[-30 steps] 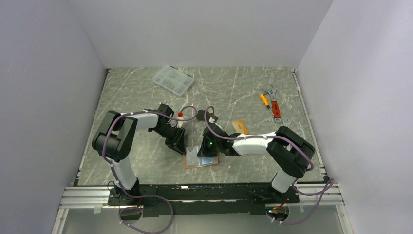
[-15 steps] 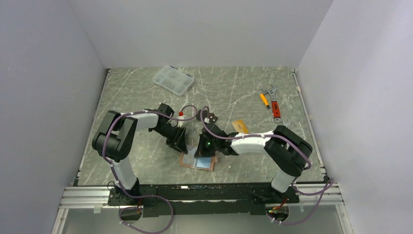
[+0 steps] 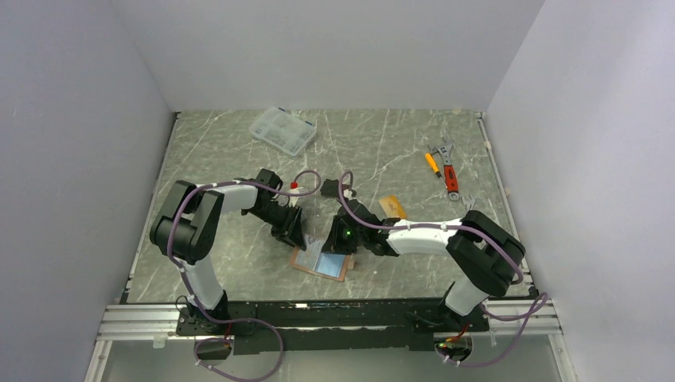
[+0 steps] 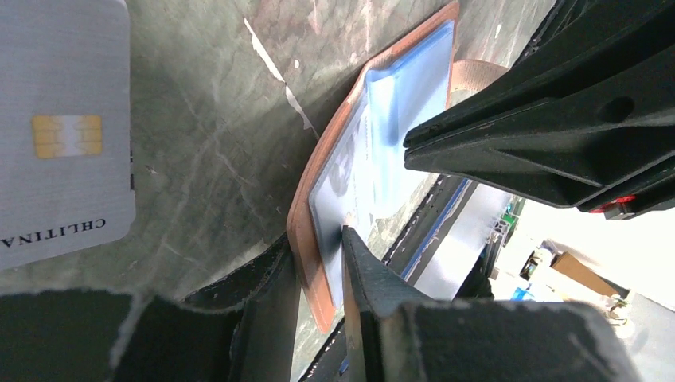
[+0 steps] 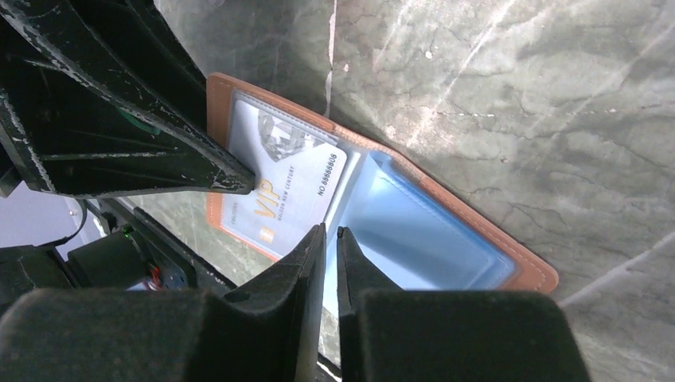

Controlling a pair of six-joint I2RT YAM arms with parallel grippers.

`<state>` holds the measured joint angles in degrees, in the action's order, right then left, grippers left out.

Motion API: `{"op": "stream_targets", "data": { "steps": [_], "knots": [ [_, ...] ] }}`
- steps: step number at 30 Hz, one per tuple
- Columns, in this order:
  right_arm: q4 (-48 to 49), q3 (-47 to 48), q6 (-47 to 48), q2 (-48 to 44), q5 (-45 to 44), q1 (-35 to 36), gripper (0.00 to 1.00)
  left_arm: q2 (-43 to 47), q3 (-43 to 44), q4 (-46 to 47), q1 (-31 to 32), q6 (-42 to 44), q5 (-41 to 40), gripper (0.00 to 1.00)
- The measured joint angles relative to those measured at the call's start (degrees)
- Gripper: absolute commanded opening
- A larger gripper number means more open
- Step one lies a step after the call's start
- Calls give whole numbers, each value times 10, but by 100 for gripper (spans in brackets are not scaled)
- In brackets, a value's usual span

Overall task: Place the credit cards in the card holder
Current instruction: Insert the credit card into the card holder.

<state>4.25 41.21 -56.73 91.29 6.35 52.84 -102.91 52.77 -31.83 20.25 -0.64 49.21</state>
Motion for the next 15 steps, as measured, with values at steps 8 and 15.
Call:
{"op": "stream_targets", "data": {
  "steps": [8,15],
  "knots": [
    [7,13,3,22,2,0,17,0,-2,5,0,-7,0,31],
    [28,18,3,40,14,0,30,1,-4,9,0,-11,0,33]
  ]
}}
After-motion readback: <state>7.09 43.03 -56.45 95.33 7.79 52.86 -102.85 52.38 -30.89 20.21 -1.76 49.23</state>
